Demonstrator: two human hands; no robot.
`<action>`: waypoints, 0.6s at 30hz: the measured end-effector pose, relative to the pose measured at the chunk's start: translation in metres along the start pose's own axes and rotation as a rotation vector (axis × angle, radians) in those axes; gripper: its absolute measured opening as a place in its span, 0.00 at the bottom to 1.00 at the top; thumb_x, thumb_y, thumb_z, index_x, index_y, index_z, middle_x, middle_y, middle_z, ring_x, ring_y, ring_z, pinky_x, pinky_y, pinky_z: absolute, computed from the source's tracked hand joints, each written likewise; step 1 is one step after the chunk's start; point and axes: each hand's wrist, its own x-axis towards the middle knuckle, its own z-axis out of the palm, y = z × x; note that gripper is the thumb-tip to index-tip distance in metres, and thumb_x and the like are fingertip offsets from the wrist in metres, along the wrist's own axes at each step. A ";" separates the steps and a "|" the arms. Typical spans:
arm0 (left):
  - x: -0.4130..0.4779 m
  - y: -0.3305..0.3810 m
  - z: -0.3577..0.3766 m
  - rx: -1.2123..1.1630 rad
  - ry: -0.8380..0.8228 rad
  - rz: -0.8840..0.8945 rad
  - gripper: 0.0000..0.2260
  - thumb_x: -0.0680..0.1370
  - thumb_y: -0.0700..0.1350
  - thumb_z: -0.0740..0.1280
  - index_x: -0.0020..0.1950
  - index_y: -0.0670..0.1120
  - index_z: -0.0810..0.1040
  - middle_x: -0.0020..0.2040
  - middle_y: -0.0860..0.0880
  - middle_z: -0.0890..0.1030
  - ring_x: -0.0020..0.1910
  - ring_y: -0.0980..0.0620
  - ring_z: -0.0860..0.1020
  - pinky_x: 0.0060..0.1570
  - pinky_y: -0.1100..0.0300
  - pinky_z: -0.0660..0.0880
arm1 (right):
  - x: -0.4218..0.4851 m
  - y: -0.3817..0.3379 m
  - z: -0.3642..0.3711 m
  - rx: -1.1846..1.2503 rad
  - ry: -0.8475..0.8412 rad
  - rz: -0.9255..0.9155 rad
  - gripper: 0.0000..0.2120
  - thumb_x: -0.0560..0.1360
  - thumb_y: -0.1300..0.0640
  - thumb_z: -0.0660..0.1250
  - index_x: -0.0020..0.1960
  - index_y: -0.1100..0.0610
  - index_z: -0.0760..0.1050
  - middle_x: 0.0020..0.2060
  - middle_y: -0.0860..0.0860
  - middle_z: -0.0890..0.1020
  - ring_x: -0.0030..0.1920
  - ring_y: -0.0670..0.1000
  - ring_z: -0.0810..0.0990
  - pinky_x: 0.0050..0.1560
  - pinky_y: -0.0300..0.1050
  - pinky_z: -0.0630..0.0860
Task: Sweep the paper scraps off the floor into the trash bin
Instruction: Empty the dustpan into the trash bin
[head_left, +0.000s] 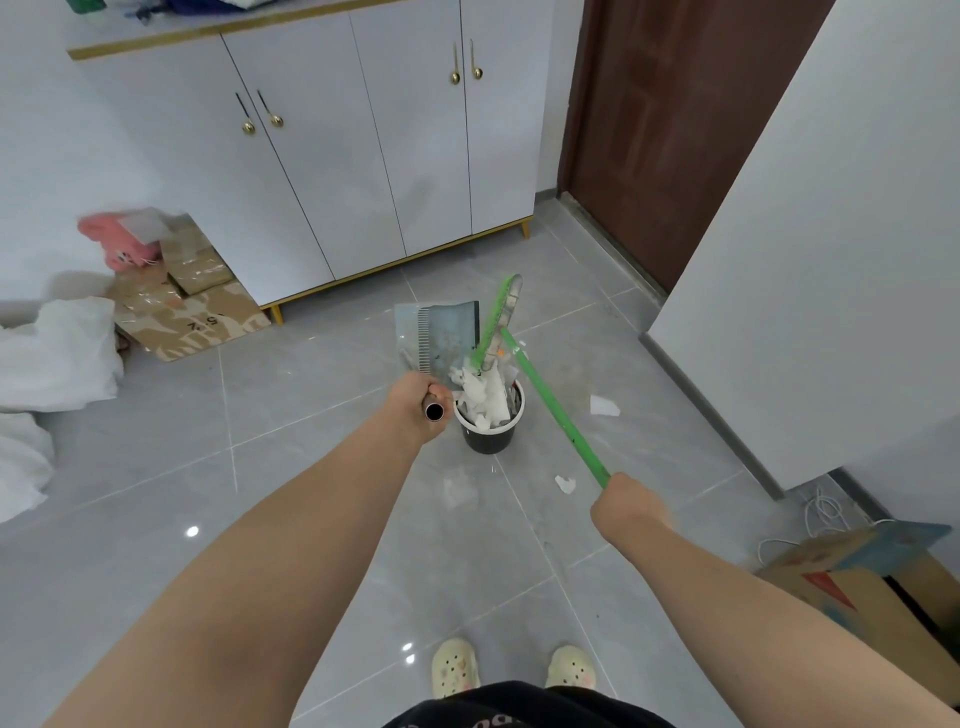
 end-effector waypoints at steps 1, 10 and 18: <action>0.001 0.001 -0.001 0.000 -0.001 -0.002 0.14 0.79 0.33 0.47 0.36 0.46 0.60 0.17 0.51 0.60 0.12 0.57 0.60 0.13 0.71 0.58 | 0.000 0.001 0.002 0.003 0.004 -0.007 0.11 0.78 0.60 0.56 0.59 0.59 0.70 0.53 0.54 0.79 0.54 0.56 0.79 0.46 0.45 0.72; -0.002 0.006 -0.003 -0.027 -0.026 -0.006 0.14 0.79 0.33 0.48 0.36 0.46 0.61 0.17 0.51 0.61 0.12 0.57 0.60 0.12 0.70 0.58 | -0.002 -0.026 0.013 -0.055 -0.013 -0.077 0.13 0.79 0.60 0.56 0.62 0.59 0.69 0.58 0.55 0.78 0.60 0.55 0.77 0.56 0.45 0.73; -0.011 0.012 -0.015 -0.084 -0.022 -0.020 0.14 0.81 0.35 0.49 0.36 0.45 0.61 0.16 0.51 0.61 0.12 0.58 0.61 0.12 0.69 0.59 | -0.003 -0.028 0.017 -0.116 -0.005 -0.082 0.14 0.80 0.60 0.56 0.64 0.60 0.68 0.59 0.55 0.78 0.61 0.55 0.77 0.57 0.45 0.74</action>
